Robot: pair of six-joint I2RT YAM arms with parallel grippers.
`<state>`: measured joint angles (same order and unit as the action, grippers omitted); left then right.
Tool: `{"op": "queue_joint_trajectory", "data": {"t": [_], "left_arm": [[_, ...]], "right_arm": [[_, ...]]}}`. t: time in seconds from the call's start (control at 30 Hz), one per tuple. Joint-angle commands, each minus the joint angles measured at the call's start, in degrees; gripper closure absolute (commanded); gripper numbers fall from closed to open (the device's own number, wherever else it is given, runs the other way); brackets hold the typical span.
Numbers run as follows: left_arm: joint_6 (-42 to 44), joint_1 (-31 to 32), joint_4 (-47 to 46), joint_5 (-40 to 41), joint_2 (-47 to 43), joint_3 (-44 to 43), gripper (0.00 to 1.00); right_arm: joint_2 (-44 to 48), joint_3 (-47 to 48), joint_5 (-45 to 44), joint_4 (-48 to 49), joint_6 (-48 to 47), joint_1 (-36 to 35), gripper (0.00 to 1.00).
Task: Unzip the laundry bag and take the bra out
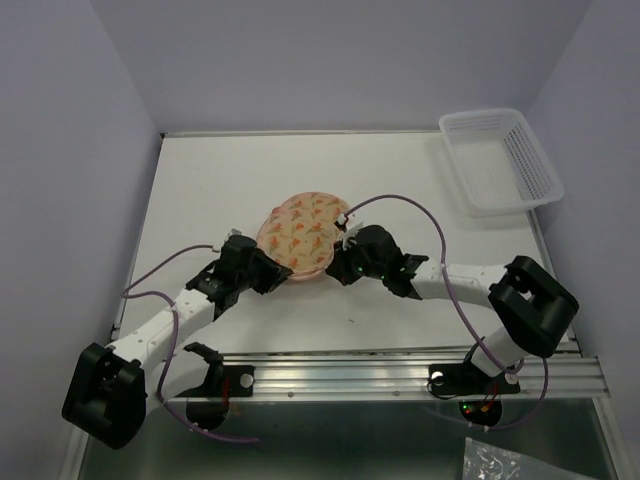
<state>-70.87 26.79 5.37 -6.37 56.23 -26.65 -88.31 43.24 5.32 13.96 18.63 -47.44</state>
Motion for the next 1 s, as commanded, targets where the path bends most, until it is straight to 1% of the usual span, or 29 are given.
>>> {"op": "queue_joint_trajectory", "data": {"t": [0.0, 0.03, 0.1, 0.13, 0.17, 0.2, 0.23, 0.27, 0.3, 0.37, 0.4, 0.43, 0.47, 0.5, 0.57, 0.6, 0.63, 0.67, 0.7, 0.77, 0.8, 0.83, 0.87, 0.97], "left_arm": [[10.48, -1.03, 6.39, -0.66, 2.48, -3.57, 0.6], [10.84, -1.12, 7.28, 0.04, 2.66, -4.1, 0.54], [11.81, -1.12, 8.25, 0.83, 2.31, -4.89, 0.46], [11.81, -1.03, 8.87, 0.92, 2.05, -5.68, 0.41], [12.24, -1.03, 8.96, 0.75, 1.52, -6.21, 0.38], [13.12, -1.12, 9.74, 0.57, 1.34, -7.61, 0.36], [13.3, -1.12, 10.53, 1.27, 0.99, -8.41, 0.32], [13.65, -1.12, 11.24, 1.53, 0.9, -9.28, 0.12], [14.7, -1.03, 12.64, 2.06, 0.99, -11.03, 0.01], [14.71, -1.03, 14.66, 3.64, 0.99, -12.8, 0.01], [14.45, -1.21, 16.24, 5.3, 0.99, -14.11, 0.01], [14.27, -1.56, 16.95, 5.75, 1.42, -14.65, 0.01], [14.1, -2.0, 17.65, 7.5, 1.52, -15.18, 0.01], [14.01, -2.61, 18.27, 7.51, 1.78, -15.44, 0.01], [14.44, -5.94, 18.45, 6.64, 2.13, -15.27, 0.01], [14.88, -7.43, 18.1, 4.37, 2.13, -14.57, 0.01], [15.49, -9.02, 17.67, 3.31, 2.22, -13.96, 0.01], [17.5, -13.03, 16.7, -0.45, 1.79, -13.08, 0.01], [18.48, -15.25, 14.95, -2.66, 1.52, -10.98, 0.01], [19.89, -19.3, 14.15, -5.57, 1.25, -9.3, 0.01], [21.03, -22.01, 14.67, -6.02, 1.25, -8.77, 0.01], [21.39, -23.0, 15.2, -5.59, 1.34, -8.33, 0.01], [22.26, -24.4, 15.72, -5.06, 1.52, -8.15, 0.01], [23.23, -26.25, 16.17, -5.32, 1.52, -7.54, 0.01]], "right_arm": [[-0.64, 0.44, -6.74, -6.84, -8.7, 4.81, 0.99], [-0.28, -0.69, -6.21, -6.84, -9.22, 4.81, 0.99], [0.94, -1.84, -7.43, -7.1, -8.44, 4.81, 0.94], [1.47, -2.28, -8.04, -7.88, -8.79, 4.81, 0.9], [2.0, -3.24, -8.66, -8.15, -8.96, 4.81, 0.86], [3.31, -3.51, -9.97, -8.76, -8.62, 4.81, 0.7], [4.19, -4.04, -9.46, -8.77, -8.7, 4.81, 0.7], [5.07, -4.04, -8.23, -8.86, -8.7, 4.81, 0.7], [6.47, -3.52, -6.83, -10.08, -9.05, 4.81, 0.59], [7.36, -1.77, -5.85, -12.45, -9.58, 4.81, 0.38], [8.24, 0.59, -5.85, -16.03, -10.54, 4.81, 0.1], [8.77, 1.66, -5.85, -17.11, -11.5, 4.81, 0.0], [9.21, 2.54, -5.85, -17.99, -11.95, 4.81, 0.0], [9.73, 4.2, -5.85, -18.78, -12.48, 4.81, 0.0], [10.88, 6.23, -3.66, -20.89, -15.36, 4.2, 0.0], [10.97, 7.11, -3.74, -21.33, -16.69, 3.5, 0.0], [10.88, 8.86, -4.7, -21.69, -17.92, 1.32, 0.0], [10.19, 9.66, -4.97, -21.69, -20.98, 0.34, 0.0], [9.48, 10.54, -5.14, -21.95, -25.18, -0.71, 0.0], [7.9, 13.61, -5.15, -22.57, -29.68, -4.66, 0.0], [5.98, 14.58, -5.15, -22.74, -33.71, -5.98, 0.0], [4.83, 15.72, -7.41, -22.83, -35.49, -7.56, 0.0], [3.6, 17.91, -7.87, -22.83, -38.47, -10.28, 0.0], [-2.81, 21.78, -10.33, -23.01, -40.25, -12.15, 0.0]]}}
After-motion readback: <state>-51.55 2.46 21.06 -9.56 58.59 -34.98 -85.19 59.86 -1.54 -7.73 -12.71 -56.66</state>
